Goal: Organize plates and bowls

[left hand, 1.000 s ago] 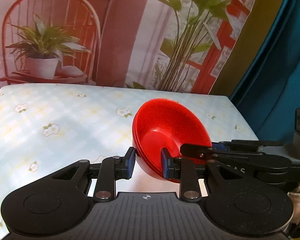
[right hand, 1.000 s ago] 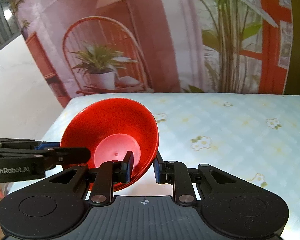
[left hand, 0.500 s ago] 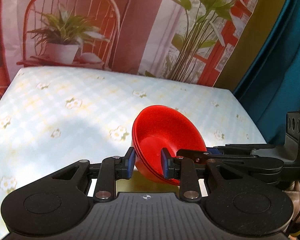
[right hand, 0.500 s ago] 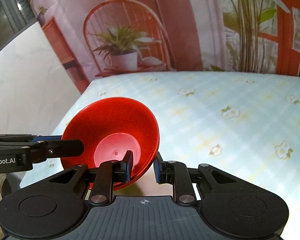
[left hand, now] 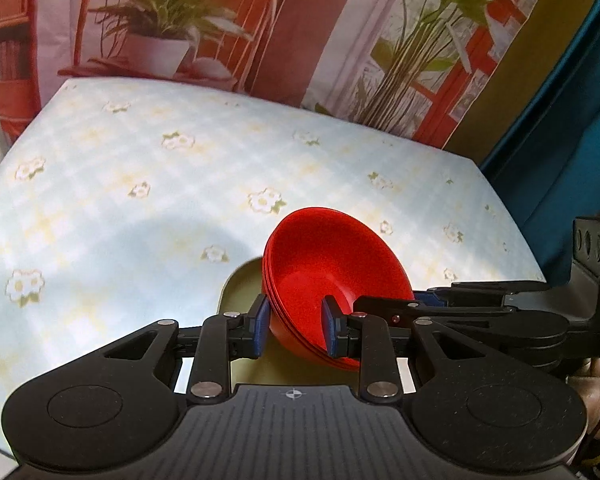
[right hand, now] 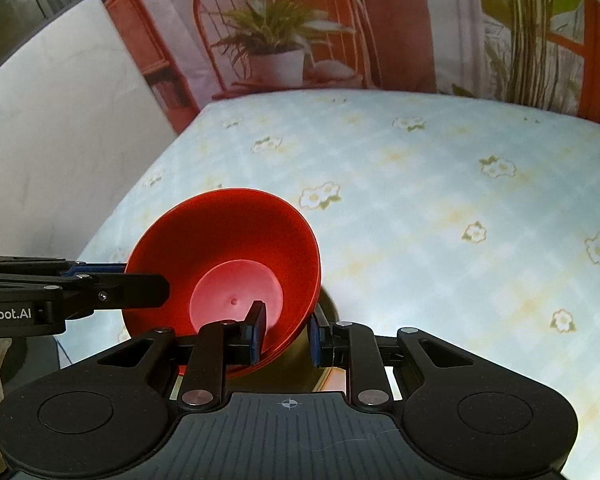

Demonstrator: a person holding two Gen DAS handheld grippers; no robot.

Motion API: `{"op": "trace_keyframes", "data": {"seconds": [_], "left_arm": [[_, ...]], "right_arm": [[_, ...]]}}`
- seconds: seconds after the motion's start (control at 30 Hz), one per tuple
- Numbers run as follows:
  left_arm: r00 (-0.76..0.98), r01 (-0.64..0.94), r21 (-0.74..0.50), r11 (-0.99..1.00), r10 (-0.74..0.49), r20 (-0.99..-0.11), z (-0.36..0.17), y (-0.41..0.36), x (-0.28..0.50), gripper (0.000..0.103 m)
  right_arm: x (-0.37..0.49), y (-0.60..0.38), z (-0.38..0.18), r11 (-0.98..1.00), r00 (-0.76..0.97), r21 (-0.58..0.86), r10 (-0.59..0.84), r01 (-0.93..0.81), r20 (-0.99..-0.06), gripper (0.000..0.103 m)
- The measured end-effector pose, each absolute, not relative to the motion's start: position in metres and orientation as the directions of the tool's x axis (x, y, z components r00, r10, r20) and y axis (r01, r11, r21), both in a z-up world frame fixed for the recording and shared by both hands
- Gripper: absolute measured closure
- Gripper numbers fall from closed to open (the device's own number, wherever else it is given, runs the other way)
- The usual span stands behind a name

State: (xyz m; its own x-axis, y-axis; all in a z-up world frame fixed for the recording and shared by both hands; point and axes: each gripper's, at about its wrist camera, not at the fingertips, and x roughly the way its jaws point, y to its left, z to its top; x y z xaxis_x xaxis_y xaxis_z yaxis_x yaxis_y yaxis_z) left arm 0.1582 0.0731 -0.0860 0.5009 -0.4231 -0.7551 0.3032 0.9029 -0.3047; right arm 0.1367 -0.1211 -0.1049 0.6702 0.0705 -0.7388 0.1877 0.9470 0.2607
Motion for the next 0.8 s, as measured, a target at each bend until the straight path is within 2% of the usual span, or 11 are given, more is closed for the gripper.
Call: {"op": "trace_keyframes", "data": {"seconds": [0.5,0.57,0.67,0.8], "left_arm": [[0.474,0.276,-0.321,0.906,-0.419,-0.775,-0.108,0.075,0.161,0.074],[0.477,0.282,-0.313,0.907,-0.416,-0.774,-0.107,0.074,0.159,0.070],[0.501,0.292,-0.289,0.912,-0.403,-0.766,-0.101,0.073,0.157,0.053],[0.531,0.308,-0.258,0.916,-0.390,-0.752,-0.090,0.073,0.155,0.049]], "right_arm": [[0.141,-0.107,-0.116,0.965,0.638,0.191,0.035,0.177,-0.769,0.082],[0.141,-0.108,-0.116,0.967,0.641,0.184,0.027,0.179,-0.767,0.081],[0.138,-0.108,-0.114,0.968,0.651,0.177,0.018,0.179,-0.759,0.074],[0.132,-0.108,-0.103,0.974,0.683,0.149,-0.008,0.170,-0.731,0.060]]}}
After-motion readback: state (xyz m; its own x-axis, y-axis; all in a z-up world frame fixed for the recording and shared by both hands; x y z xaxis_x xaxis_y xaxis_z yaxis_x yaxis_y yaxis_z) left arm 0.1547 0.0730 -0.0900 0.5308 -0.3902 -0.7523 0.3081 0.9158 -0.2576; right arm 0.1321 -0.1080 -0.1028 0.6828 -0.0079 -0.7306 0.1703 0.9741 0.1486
